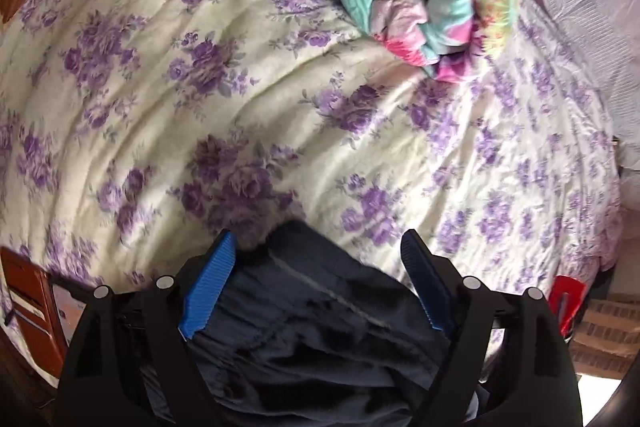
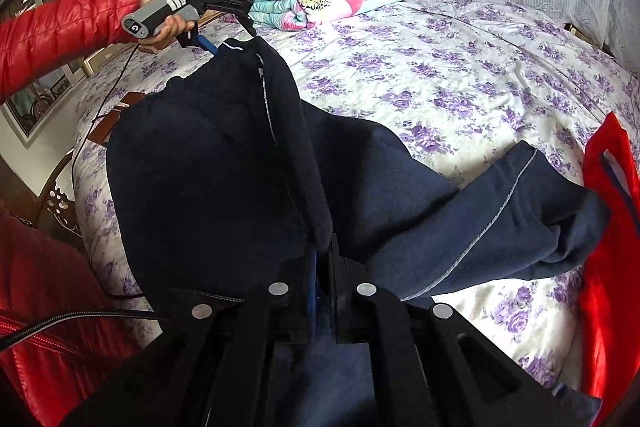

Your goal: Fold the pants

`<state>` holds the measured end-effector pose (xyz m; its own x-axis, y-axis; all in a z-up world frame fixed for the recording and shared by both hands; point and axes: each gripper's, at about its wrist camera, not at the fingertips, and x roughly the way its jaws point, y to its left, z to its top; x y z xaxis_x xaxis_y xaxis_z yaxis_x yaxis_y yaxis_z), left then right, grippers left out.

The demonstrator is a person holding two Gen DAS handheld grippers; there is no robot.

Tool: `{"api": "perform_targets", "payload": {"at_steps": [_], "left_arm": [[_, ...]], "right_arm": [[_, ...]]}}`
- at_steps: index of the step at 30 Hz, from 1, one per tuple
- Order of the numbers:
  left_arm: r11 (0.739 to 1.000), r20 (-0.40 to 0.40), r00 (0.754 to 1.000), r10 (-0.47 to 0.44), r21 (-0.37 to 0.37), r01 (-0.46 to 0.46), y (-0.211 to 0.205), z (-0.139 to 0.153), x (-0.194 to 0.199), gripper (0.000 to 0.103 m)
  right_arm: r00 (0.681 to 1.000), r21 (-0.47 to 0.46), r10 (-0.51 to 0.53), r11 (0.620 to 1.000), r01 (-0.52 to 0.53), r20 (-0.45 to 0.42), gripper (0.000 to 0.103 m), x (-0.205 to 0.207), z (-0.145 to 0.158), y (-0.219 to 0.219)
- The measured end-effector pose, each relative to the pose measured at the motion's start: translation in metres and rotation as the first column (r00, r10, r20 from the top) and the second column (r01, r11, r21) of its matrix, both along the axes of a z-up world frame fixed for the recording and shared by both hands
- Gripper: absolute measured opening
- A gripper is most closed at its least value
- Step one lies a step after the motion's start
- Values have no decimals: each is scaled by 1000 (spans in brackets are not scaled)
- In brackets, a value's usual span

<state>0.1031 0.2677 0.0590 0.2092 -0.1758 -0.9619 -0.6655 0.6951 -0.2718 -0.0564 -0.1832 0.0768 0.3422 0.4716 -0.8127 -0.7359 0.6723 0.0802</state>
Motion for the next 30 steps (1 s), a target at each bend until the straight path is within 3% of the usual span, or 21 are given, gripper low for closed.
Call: {"api": "perform_targets", "payload": {"at_steps": [2,4,6,9,14,18,21,24,26,27,30], "left_arm": [[999,12,1000,2,-40,-2,8,-6,2,78],[996,45,998,-43,-77,46,8,-4,2,57],[990,71,991,-118,-66,123,2,2,-2,48],[975,131,969,-209,-43,217,-4,15,-11,40],[967,270,943,-196,-107,231,2,39,-44,29],[956,339,924,-176,-166,243,4,47,-91,28],[960,311,935,-172,-161,230,6,35,-147,25],[977,262,964,-46,-191,98,29,9,-216,19],[957,276,959,63,-289,20,32,-3,-257,19],[954,278,958,70,-299,17,28,-4,-268,21],[954,281,957,69,-298,19,3,-9,-284,48]], "right_arm": [[1000,-4,-7,1000,6,0,5,0,-1,0],[1000,0,-19,1000,19,-3,5,0,-1,-2],[999,6,-34,999,34,-6,5,0,-1,-3],[999,17,-51,999,52,-19,5,0,-4,-4],[999,13,-44,999,44,-19,5,-2,-2,-7],[999,11,-23,1000,23,-29,5,-13,3,-12],[998,21,4,1000,-2,-64,5,-28,2,-18],[993,3,10,1000,-10,-114,5,-44,-9,-25],[989,-1,-1,1000,0,-148,5,-49,-17,-30],[987,-2,-4,1000,4,-159,5,-50,-20,-31],[986,1,4,1000,-4,-167,5,-53,-22,-27]]}}
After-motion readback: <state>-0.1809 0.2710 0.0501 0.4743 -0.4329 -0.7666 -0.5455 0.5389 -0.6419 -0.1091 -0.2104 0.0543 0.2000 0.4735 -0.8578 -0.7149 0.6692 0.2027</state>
